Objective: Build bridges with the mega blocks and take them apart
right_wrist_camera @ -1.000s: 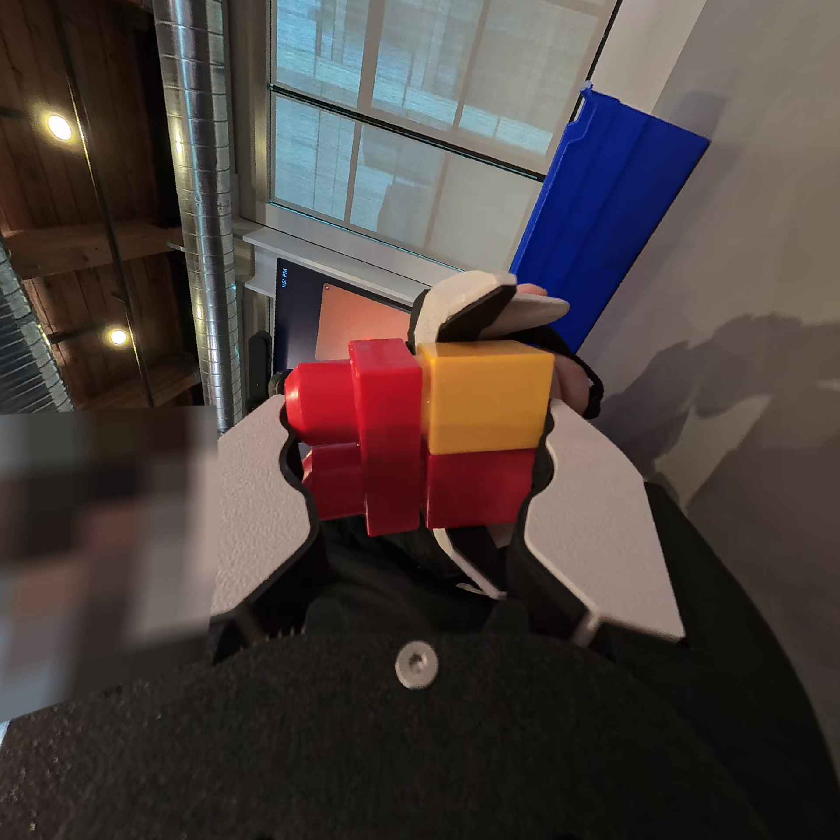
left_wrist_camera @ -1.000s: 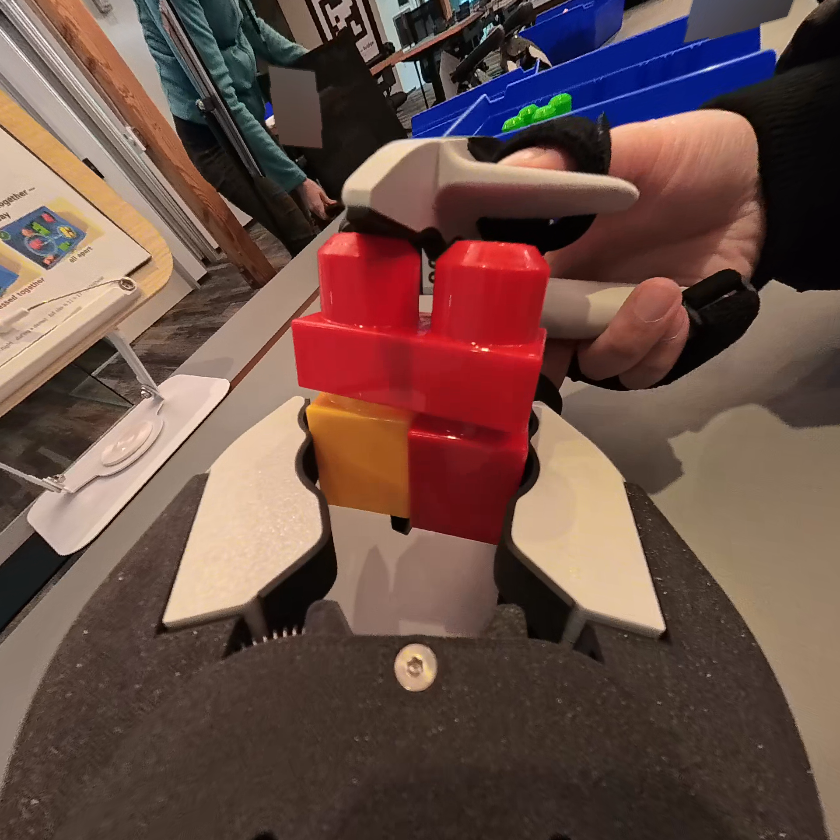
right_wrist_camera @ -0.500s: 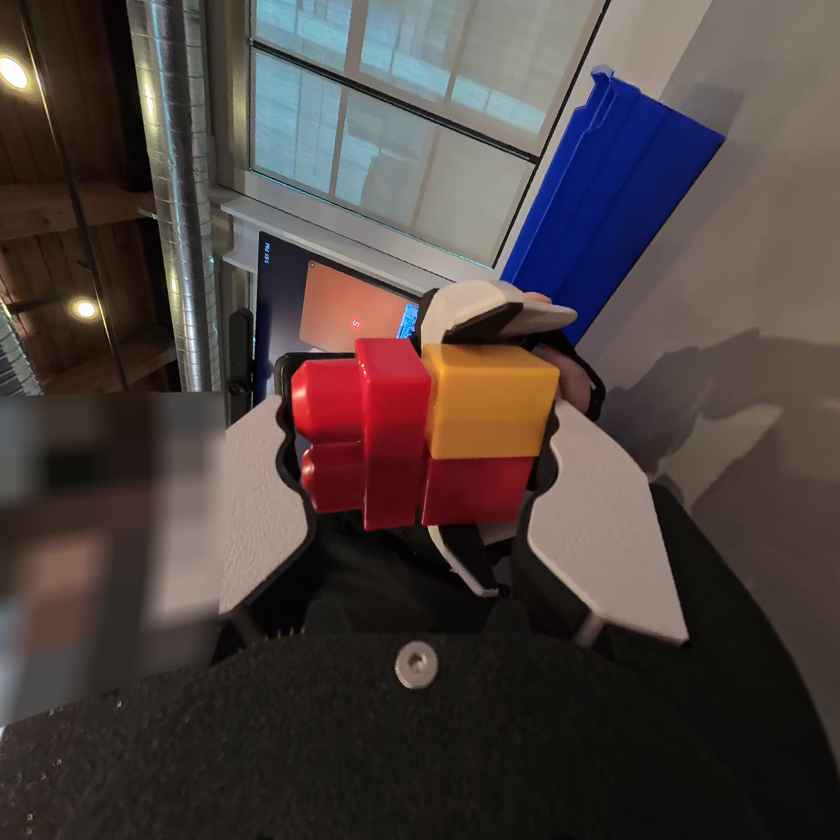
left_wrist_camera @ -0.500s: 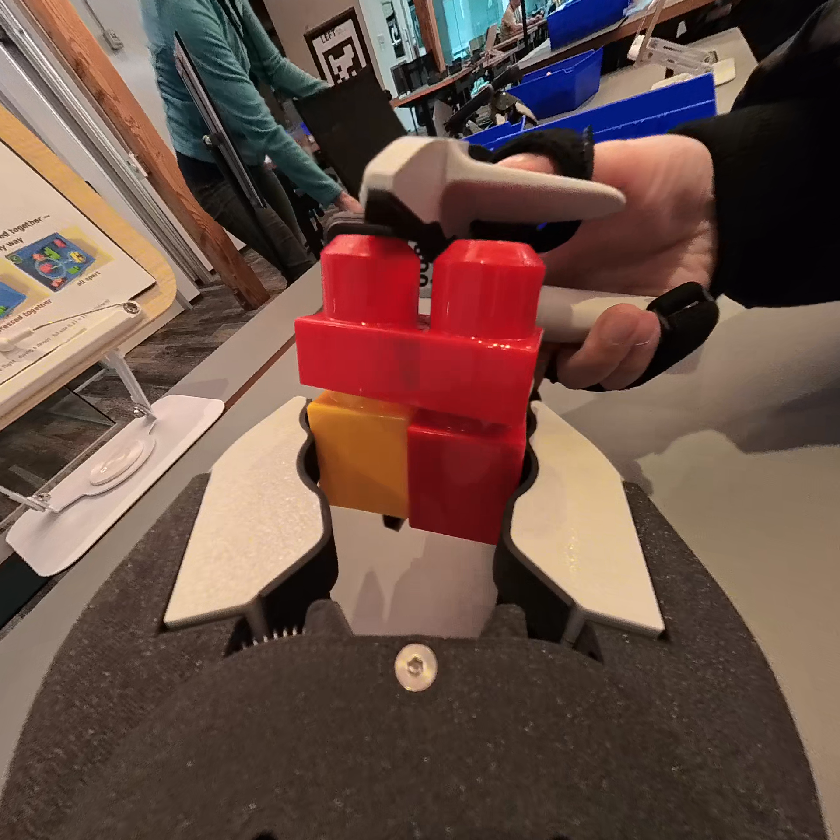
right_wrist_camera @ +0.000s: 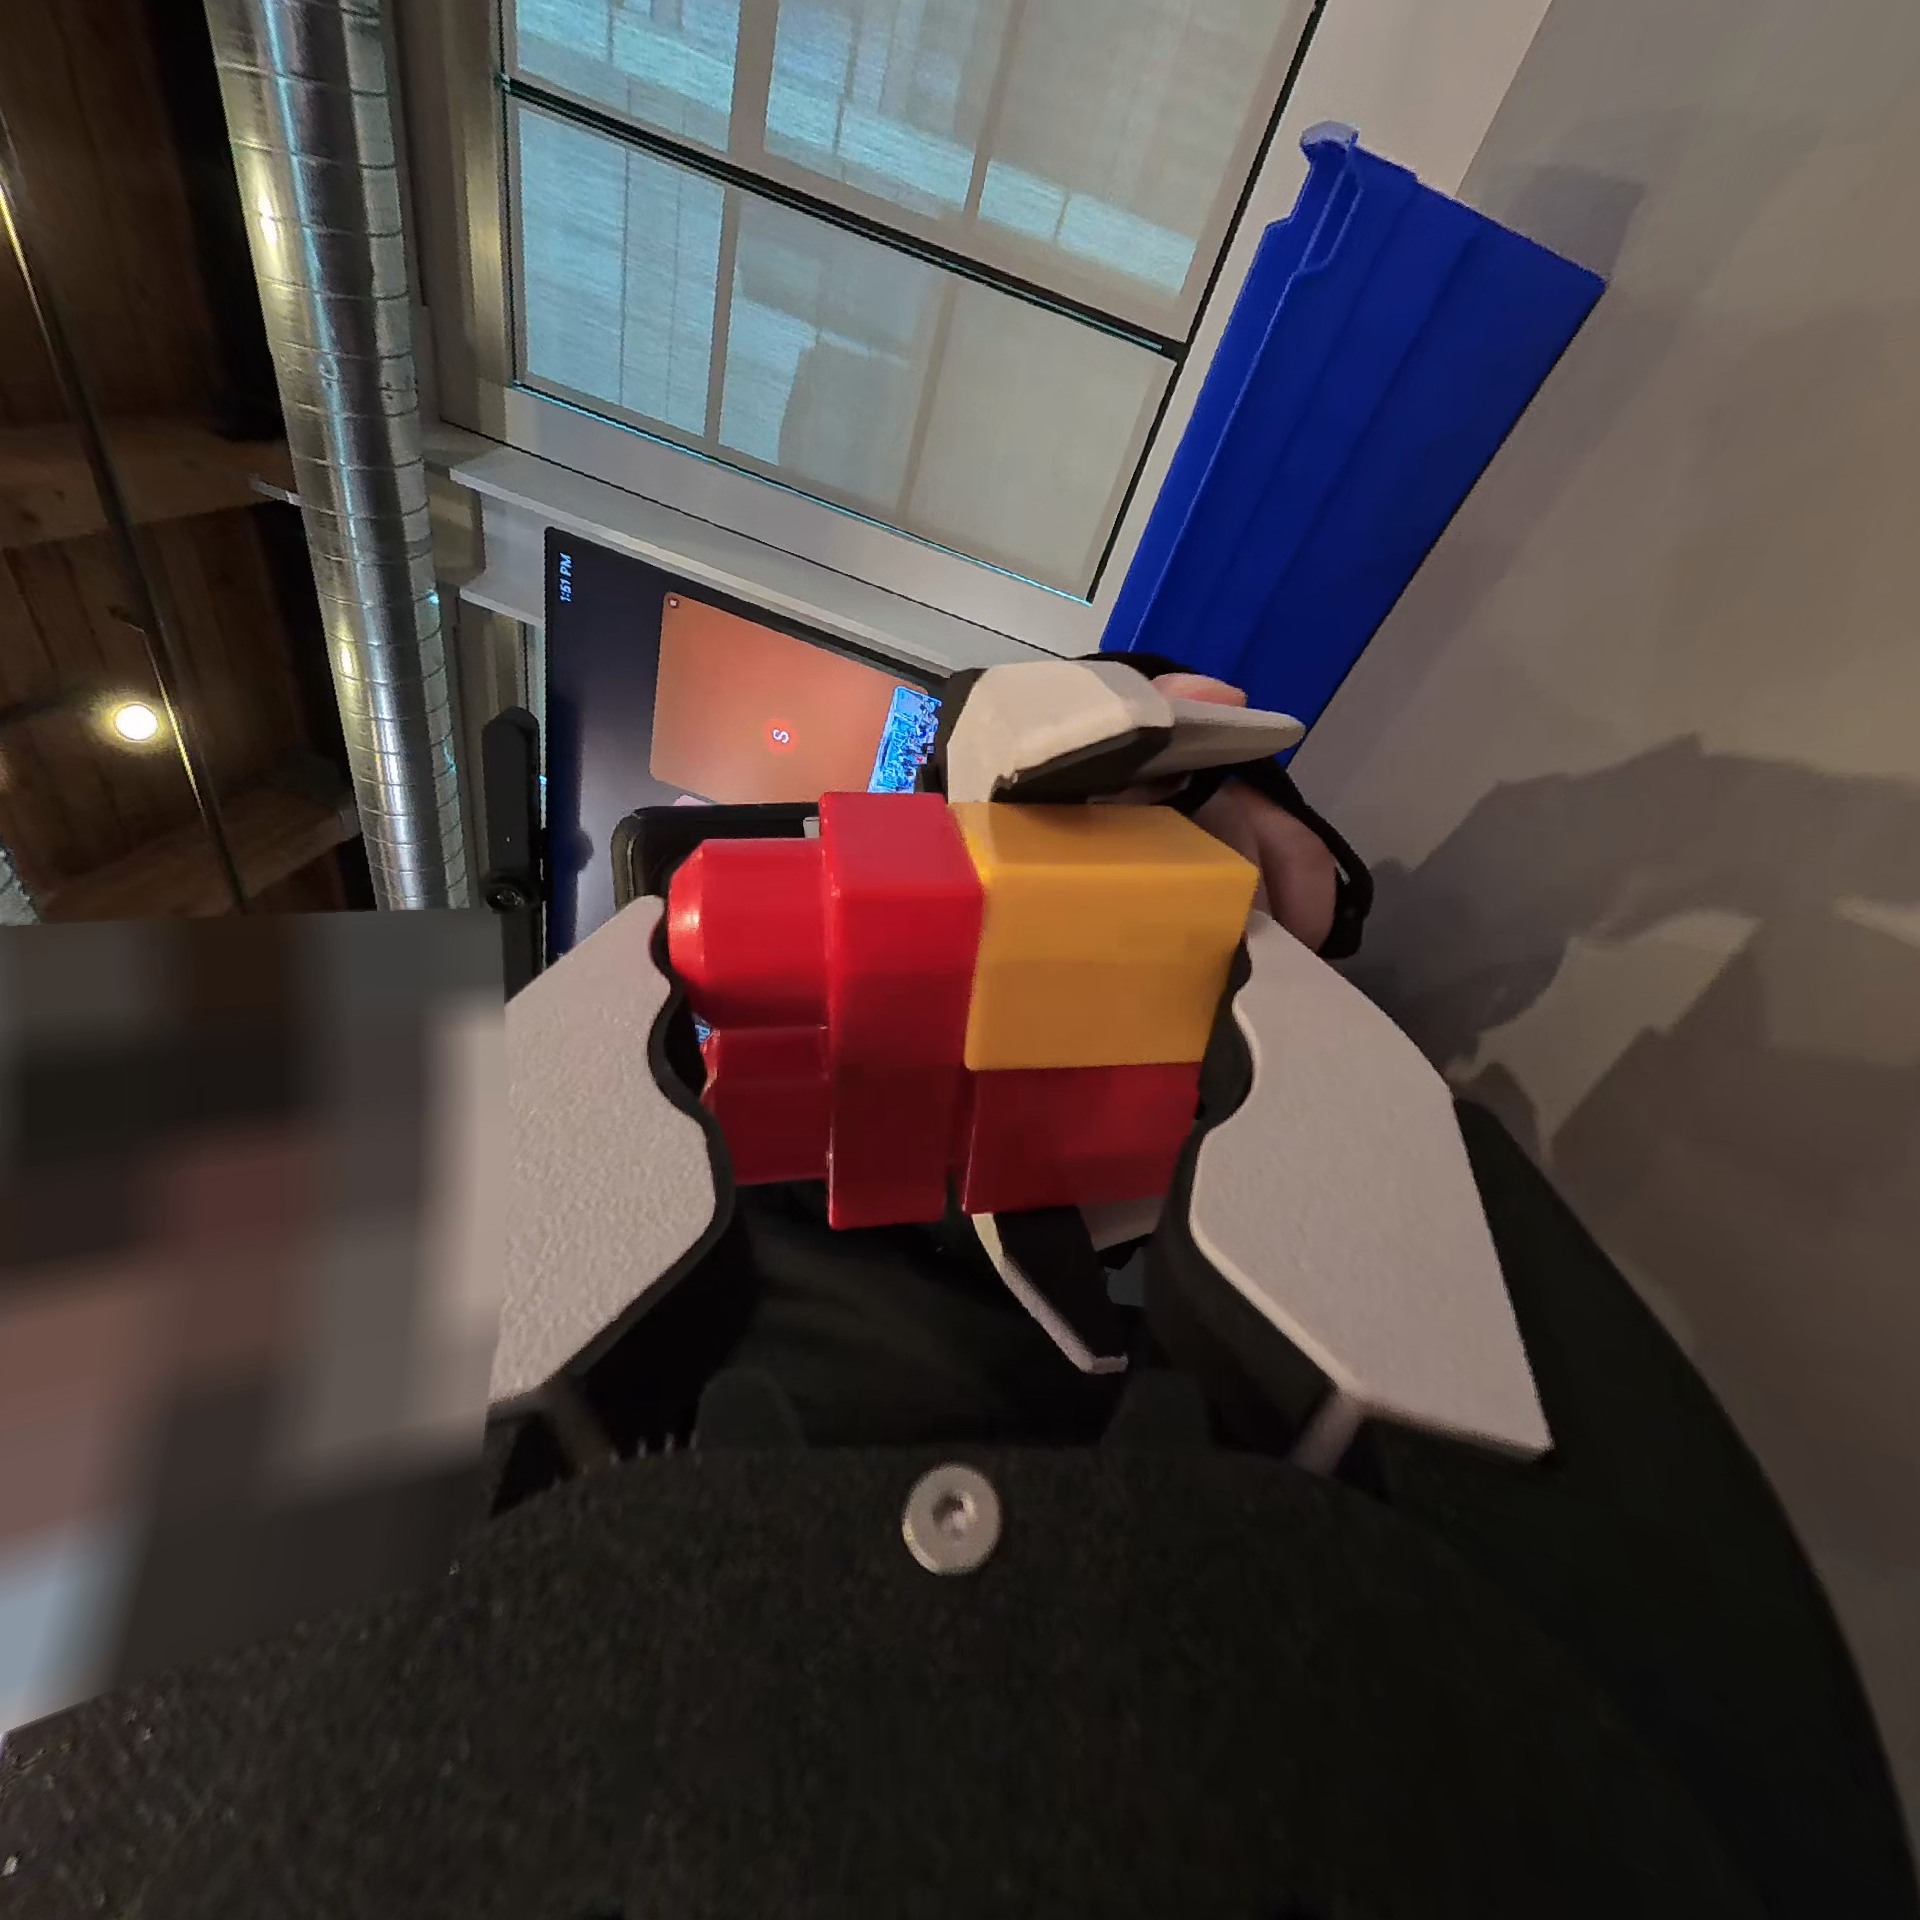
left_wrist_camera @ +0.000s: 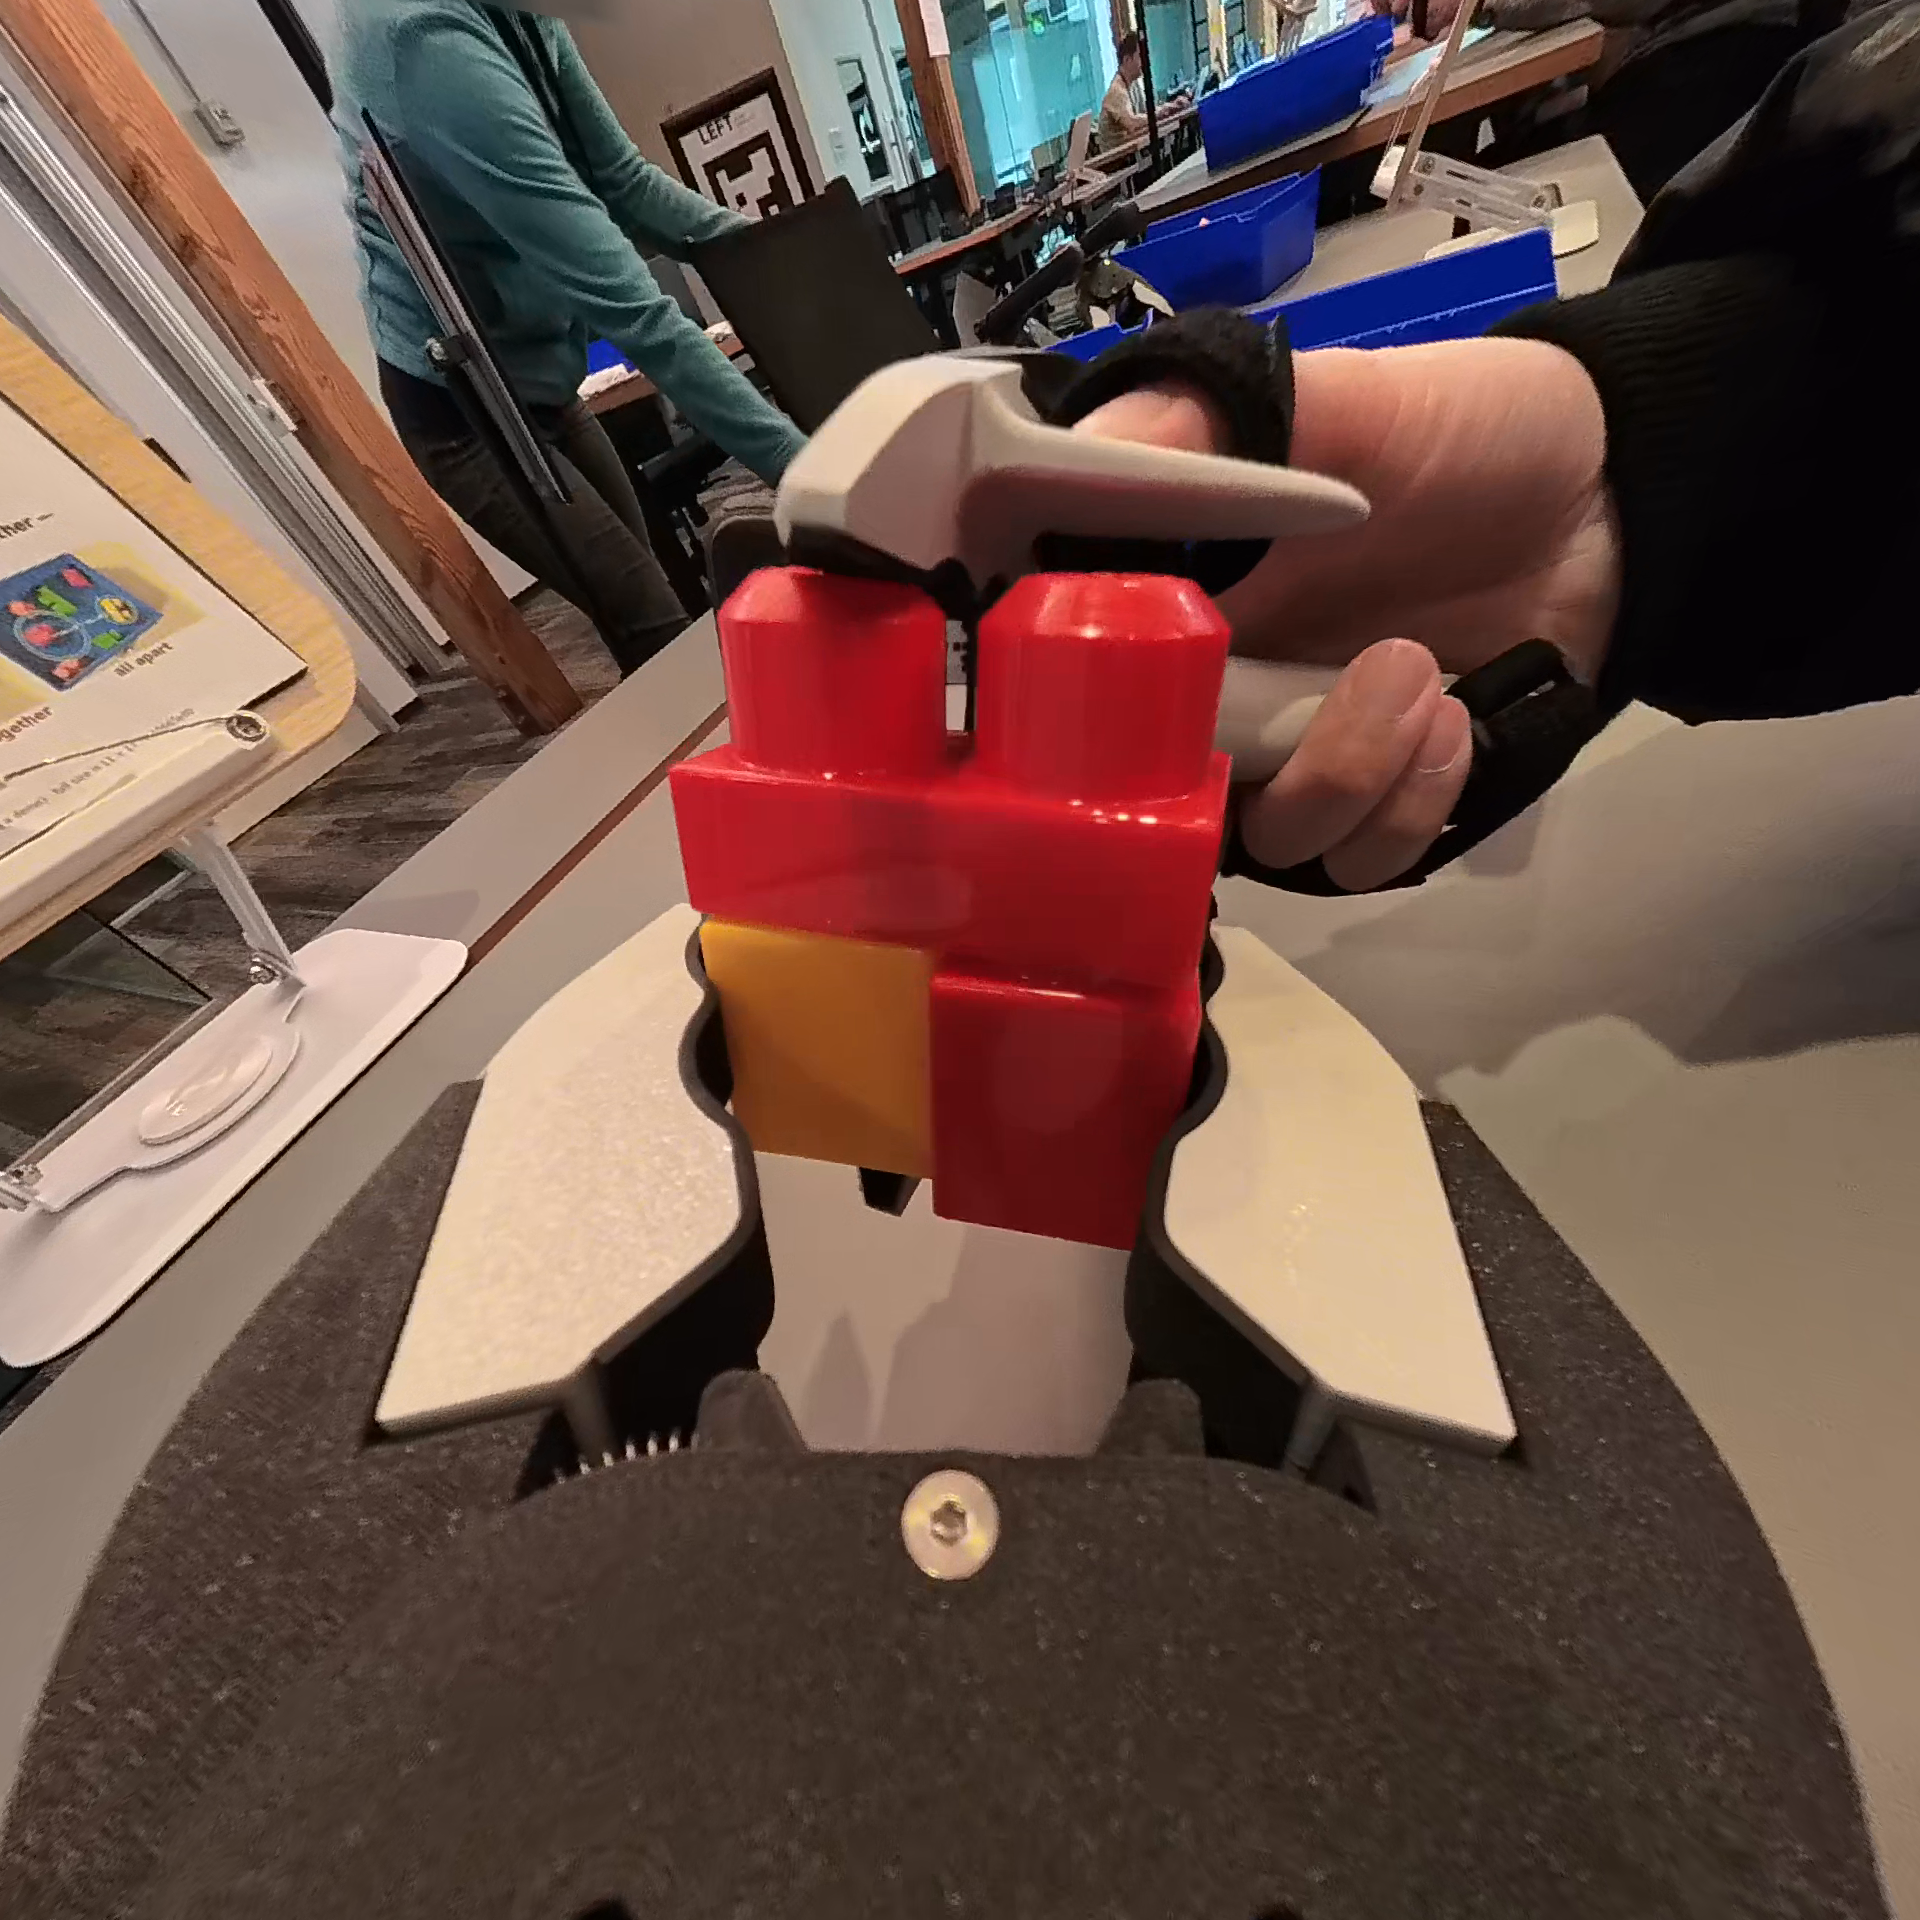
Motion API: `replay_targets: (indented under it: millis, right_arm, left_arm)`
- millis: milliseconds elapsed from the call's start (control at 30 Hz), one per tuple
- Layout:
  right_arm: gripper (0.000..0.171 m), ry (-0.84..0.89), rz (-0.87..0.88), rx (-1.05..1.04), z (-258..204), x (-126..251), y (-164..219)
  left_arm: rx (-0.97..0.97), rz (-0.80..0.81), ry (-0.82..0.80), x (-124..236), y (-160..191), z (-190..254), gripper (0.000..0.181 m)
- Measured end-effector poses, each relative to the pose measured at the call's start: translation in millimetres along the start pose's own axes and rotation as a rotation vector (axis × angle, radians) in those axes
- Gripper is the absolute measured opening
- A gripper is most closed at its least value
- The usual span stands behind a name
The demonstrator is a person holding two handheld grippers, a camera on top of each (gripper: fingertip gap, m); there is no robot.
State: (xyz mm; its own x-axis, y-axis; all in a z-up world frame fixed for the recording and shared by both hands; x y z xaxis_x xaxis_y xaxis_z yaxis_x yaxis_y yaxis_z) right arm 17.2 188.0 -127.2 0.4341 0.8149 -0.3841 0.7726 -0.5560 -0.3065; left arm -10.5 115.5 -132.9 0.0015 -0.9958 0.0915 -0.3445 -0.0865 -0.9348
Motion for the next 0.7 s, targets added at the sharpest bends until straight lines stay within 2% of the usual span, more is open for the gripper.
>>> replay_targets:
  millis: [467, 633, 667, 700]
  right_arm:
    - [0.096, 0.03, -0.02, 0.054, -2.1, -2.6, 0.2]
    - [0.096, -0.011, -0.006, 0.086, -4.7, -6.3, -2.4]
    - [0.097, -0.009, -0.023, 0.11, -6.3, -7.5, -2.0]
    - [0.106, 0.011, -0.035, 0.124, -7.0, -8.9, -0.7]
  left_arm:
    - [-0.021, 0.004, -0.03, 0.4, -1.1, 0.0, 0.085]
    - [-0.047, 0.037, -0.079, 2.5, -5.6, -3.7, 0.085]
    - [-0.031, 0.045, -0.085, 3.9, -7.6, -4.9, 0.085]
    - [-0.018, 0.054, -0.1, 5.1, -8.8, -7.5, 0.085]
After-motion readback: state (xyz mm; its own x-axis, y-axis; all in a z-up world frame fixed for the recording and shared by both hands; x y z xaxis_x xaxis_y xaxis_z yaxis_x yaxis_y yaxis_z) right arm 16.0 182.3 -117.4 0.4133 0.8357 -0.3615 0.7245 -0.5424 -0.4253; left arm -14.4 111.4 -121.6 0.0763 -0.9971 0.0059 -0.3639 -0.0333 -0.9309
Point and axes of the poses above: each gripper's, where its closed fingertips meet, x back along the fingers, y out of its underside, z = x × y across the jaws, the point moved 7 cm from there along x, back along the fingers, and after that the axes turned 14 degrees about -y, right-handed, at the moved point
